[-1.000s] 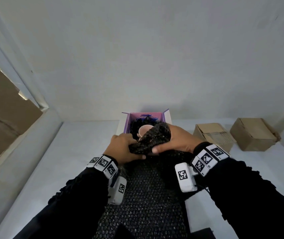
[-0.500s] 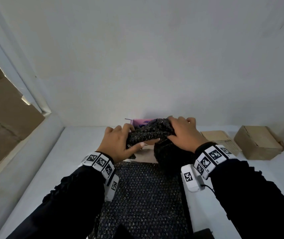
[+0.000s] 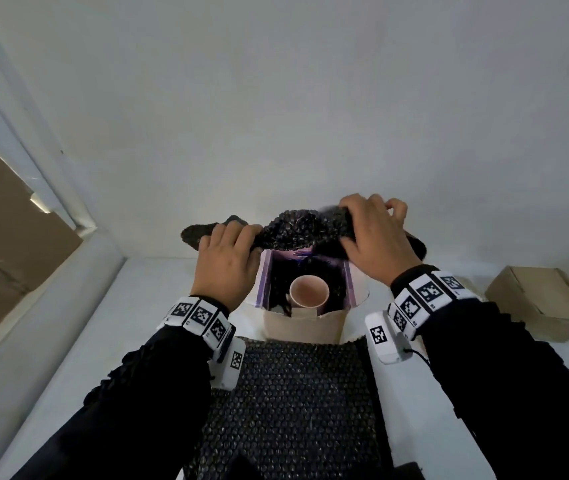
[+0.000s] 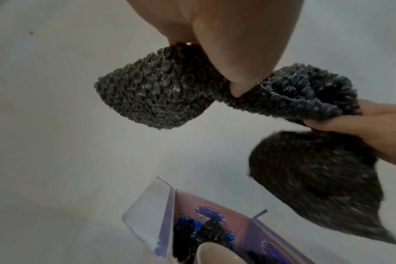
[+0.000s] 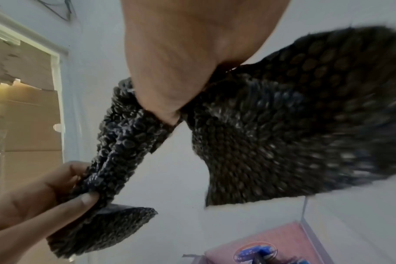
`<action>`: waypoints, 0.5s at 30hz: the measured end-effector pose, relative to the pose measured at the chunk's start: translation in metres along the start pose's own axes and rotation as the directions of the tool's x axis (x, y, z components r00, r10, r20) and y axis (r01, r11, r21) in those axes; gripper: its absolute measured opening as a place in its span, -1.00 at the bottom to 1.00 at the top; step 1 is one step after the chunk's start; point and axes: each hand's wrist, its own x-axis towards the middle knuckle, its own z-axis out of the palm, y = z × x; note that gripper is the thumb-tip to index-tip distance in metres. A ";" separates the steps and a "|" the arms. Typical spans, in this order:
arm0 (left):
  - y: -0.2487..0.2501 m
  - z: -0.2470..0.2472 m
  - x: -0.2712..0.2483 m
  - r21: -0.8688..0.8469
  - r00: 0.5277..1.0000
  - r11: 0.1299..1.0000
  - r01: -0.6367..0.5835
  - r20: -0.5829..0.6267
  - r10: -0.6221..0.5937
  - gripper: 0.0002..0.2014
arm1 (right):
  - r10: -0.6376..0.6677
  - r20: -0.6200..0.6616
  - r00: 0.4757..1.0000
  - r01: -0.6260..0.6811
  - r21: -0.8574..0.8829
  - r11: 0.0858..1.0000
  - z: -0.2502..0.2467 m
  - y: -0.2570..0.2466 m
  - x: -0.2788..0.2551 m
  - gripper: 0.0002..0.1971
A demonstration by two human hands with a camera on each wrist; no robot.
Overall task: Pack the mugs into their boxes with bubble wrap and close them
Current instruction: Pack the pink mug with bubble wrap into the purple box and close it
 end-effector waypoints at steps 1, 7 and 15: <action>-0.002 0.004 -0.001 0.003 1.000 1.000 -0.001 0.011 0.001 -0.72 | -0.012 -0.012 1.000 0.012 -0.013 1.000 0.003 -0.001 0.002 -0.57; -0.004 0.038 -0.009 -0.028 0.983 0.998 -0.057 0.171 0.061 -0.70 | -0.082 0.036 0.996 0.080 0.053 0.995 0.036 -0.008 0.011 -0.38; 0.004 0.078 -0.034 -0.128 0.831 0.954 -0.271 0.469 0.299 -0.69 | -0.094 0.735 0.672 0.055 0.077 0.996 0.073 0.008 -0.017 -0.46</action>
